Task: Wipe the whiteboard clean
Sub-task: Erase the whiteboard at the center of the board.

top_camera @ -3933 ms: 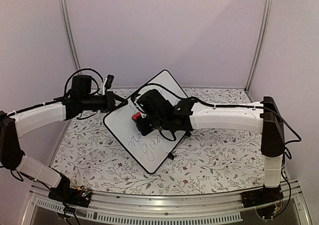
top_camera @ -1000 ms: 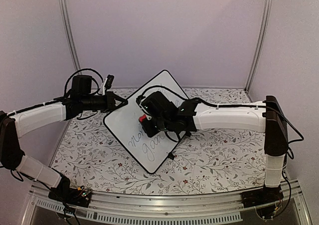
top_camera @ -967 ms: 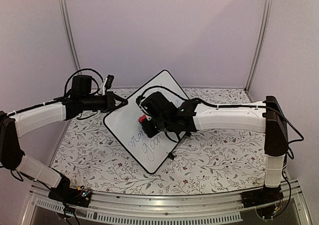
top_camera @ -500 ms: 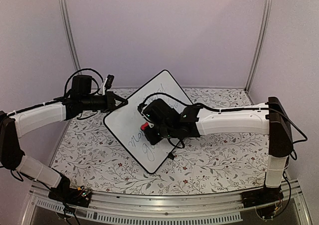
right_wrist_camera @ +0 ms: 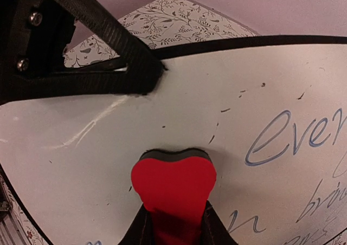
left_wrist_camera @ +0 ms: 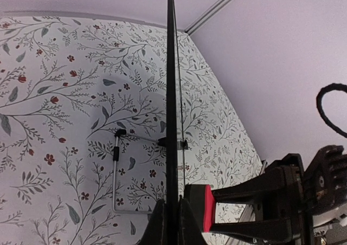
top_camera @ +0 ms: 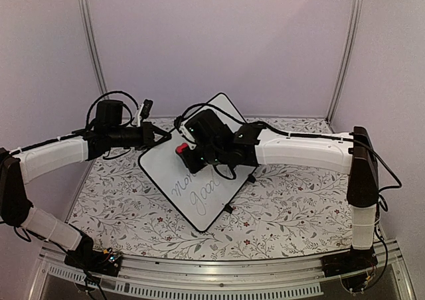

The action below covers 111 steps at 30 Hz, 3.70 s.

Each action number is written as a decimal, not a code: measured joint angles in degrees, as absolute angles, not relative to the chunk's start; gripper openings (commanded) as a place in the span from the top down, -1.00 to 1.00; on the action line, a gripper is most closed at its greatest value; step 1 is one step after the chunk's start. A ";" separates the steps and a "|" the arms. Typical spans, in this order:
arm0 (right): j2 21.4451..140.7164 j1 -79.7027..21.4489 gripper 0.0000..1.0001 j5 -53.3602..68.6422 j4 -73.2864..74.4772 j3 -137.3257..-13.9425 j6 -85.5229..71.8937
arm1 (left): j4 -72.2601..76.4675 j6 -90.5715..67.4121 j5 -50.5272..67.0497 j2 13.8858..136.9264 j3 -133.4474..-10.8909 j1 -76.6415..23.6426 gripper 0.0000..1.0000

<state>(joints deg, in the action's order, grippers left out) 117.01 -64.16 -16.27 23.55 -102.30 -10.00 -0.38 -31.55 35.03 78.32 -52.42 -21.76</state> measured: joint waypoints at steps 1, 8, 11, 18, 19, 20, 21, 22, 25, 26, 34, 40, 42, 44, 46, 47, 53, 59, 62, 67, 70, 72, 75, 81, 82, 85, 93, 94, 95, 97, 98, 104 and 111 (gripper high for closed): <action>117.32 -63.83 0.84 -15.97 23.38 -102.91 -9.78 | -0.36 -31.55 35.05 78.32 -52.42 -21.80 1.00; 117.80 -62.94 0.84 -13.98 22.15 -102.85 -9.56 | -0.47 -31.53 34.83 78.32 -52.42 -21.89 1.00; 116.95 -62.96 0.84 -13.08 20.53 -100.14 -9.93 | -0.71 -31.53 34.44 78.32 -52.42 -21.89 1.00; 113.91 -63.86 0.84 -11.66 20.58 -93.86 -10.83 | -0.69 -31.53 34.46 78.32 -52.42 -21.89 1.00; 113.73 -64.14 0.84 -11.66 20.78 -93.54 -10.87 | -0.69 -31.53 34.46 78.32 -52.42 -21.89 1.00; 113.71 -64.36 0.84 -11.66 21.02 -93.43 -10.92 | -0.67 -31.53 34.48 78.32 -52.42 -21.89 1.00; 113.69 -64.58 0.84 -11.68 21.30 -93.41 -10.92 | -0.69 -31.53 34.48 78.32 -52.42 -21.89 1.00; 113.69 -64.79 0.84 -11.68 21.52 -93.41 -10.92 | -0.69 -31.53 34.48 78.32 -52.42 -21.89 1.00; 113.71 -64.97 0.84 -11.73 21.93 -93.65 -10.85 | -0.69 -31.51 34.50 78.32 -52.42 -21.89 1.00; 113.73 -64.97 0.84 -11.68 22.44 -94.11 -10.76 | -0.67 -31.51 34.52 78.32 -52.42 -21.89 1.00; 117.60 -64.82 0.84 -10.92 24.49 -103.98 -9.06 | -0.43 -31.53 34.70 78.32 -52.42 -22.02 1.00; 118.72 -64.69 0.85 -10.26 24.62 -105.56 -8.73 | -0.45 -31.51 34.68 78.32 -52.42 -22.02 1.00; 118.50 -64.69 0.85 -10.07 23.81 -104.38 -8.95 | -0.49 -31.51 34.59 78.32 -52.42 -22.02 1.00; 117.34 -64.75 0.85 -9.89 22.41 -101.43 -9.26 | -0.64 -31.51 34.39 78.32 -52.42 -22.02 1.00; 115.59 -64.90 0.85 -9.82 21.76 -97.58 -9.72 | -0.64 -31.51 34.35 78.32 -52.42 -22.02 1.00; 114.91 -64.97 0.85 -9.80 21.71 -96.14 -9.98 | -0.64 -31.51 34.33 78.32 -52.42 -22.02 1.00; 112.79 -65.69 0.86 -9.76 22.17 -91.81 -11.16 | -0.62 -31.48 34.41 78.32 -52.42 -22.02 1.00; 114.78 -66.26 0.86 -9.30 24.99 -97.76 -10.61 | -0.47 -31.51 34.46 78.32 -52.42 -22.09 1.00; 117.75 -66.81 0.86 -8.97 25.93 -104.42 -9.87 | -0.45 -31.51 34.46 78.32 -52.42 -22.11 1.00; 121.21 -67.20 0.87 -8.78 27.03 -112.33 -8.95 | -0.43 -31.51 34.44 78.32 -52.42 -22.13 1.00; 121.58 -67.33 0.88 -8.58 27.51 -112.88 -8.75 | -0.40 -31.51 34.44 78.32 -52.42 -22.13 1.00; 121.60 -67.46 0.88 -8.45 27.83 -112.05 -8.75 | -0.40 -31.51 34.44 78.32 -52.42 -22.13 1.00; 121.23 -67.64 0.88 -8.43 27.00 -109.06 -8.93 | -0.75 -31.33 33.98 78.32 -52.42 -22.09 1.00; 116.79 -68.10 0.88 -8.47 26.37 -100.31 -10.20 | -0.58 -31.33 34.17 78.35 -52.42 -22.13 1.00; 116.27 -68.12 0.88 -8.56 26.44 -99.26 -10.41 | -0.58 -31.33 34.17 78.35 -52.42 -22.13 1.00; 114.41 -68.14 0.87 -9.26 26.72 -96.23 -10.98 | -0.49 -31.33 34.22 78.32 -52.42 -22.24 1.00; 102.63 -66.76 0.86 -15.31 28.32 -85.82 -13.15 | -1.34 -31.31 33.43 78.32 -53.08 -23.68 1.00; 100.44 -66.17 0.86 -16.03 28.36 -84.29 -13.54 | -2.07 -31.24 33.32 78.32 -53.56 -24.05 1.00; 98.72 -65.60 0.86 -16.56 28.60 -83.33 -13.82 | -2.92 -31.11 33.19 78.32 -54.11 -24.43 1.00; 94.21 -64.16 0.86 -18.33 28.80 -81.14 -14.39 | -5.39 -30.65 32.88 78.37 -55.81 -25.23 1.00; 92.64 -63.64 0.86 -19.03 28.86 -80.62 -14.48 | -6.28 -30.39 32.86 78.37 -56.40 -25.47 1.00; 86.70 -62.46 0.86 -22.20 28.77 -79.94 -14.57 | -11.81 -28.95 32.82 78.39 -59.11 -25.96 1.00; 86.83 -62.57 0.86 -21.74 28.21 -79.07 -14.46 | -14.87 -28.27 33.78 77.32 -59.11 -25.93 0.86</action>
